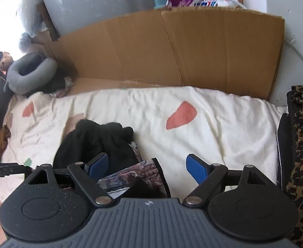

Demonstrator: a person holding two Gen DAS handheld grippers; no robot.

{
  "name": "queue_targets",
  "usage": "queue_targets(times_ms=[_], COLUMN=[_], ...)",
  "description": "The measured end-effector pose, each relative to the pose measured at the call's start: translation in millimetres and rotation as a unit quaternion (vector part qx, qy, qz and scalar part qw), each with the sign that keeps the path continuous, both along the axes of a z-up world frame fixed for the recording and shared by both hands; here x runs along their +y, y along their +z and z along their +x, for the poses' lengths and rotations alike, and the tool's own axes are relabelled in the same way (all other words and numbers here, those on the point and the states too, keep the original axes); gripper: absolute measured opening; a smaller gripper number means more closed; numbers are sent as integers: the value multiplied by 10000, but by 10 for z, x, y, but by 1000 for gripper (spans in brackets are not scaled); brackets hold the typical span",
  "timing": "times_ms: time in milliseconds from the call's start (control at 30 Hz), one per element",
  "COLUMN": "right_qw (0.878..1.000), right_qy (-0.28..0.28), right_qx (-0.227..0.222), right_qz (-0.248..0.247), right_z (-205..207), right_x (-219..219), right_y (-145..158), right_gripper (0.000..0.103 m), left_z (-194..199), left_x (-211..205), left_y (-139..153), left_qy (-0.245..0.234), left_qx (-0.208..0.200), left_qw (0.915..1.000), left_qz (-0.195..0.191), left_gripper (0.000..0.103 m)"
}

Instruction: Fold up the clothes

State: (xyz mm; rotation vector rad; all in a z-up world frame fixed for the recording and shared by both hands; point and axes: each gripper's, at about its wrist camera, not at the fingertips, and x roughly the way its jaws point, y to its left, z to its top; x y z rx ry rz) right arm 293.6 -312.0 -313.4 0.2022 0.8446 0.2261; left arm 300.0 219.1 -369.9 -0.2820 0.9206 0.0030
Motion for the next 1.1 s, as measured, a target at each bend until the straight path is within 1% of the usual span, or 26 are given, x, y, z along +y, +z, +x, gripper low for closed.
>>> queue_targets(times_ms=[233, 400, 467, 600, 733, 900, 1000, 1033, 1067, 1100], right_qw=[9999, 9997, 9995, 9981, 9974, 9972, 9969, 9968, 9967, 9966], right_qy=[-53, -209, -230, -195, -62, 116, 303, 342, 377, 412], right_qx=[-64, 64, 178, 464, 599, 616, 600, 584, 567, 550], right_qz=[-61, -109, -151, -354, -390, -413, -415, -428, -441, -454], right_z=[-385, -713, -829, -1011, -1048, -880, -726, -698, -673, -648], right_x=[-182, -328, -365, -369, -281, -134, -37, -15, 6, 26], right_y=[53, 2, -60, -281, -435, -552, -582, -588, -594, -600], right_gripper=[87, 87, 87, 87, 87, 85, 76, 75, 72, 66], left_z=[-308, -559, -648, -756, -753, -617, -496, -458, -419, -378], left_x=[33, -8, -26, -102, -185, -227, -226, -230, -235, -237], left_y=[77, -10, -98, -291, -406, -471, -473, -474, -476, -481], left_qy=[-31, -66, -30, -67, -128, -147, -154, -176, -199, -218], left_qx=[8, 187, 326, 568, 628, 554, 429, 378, 327, 299], left_qw=[9999, 9996, 9994, 9983, 9979, 9984, 9989, 9991, 9992, 9993], left_qz=[126, 213, 148, 58, -4, -8, -52, -73, -94, -101], left_gripper=[94, 94, 94, 93, 92, 84, 78, 74, 67, 62])
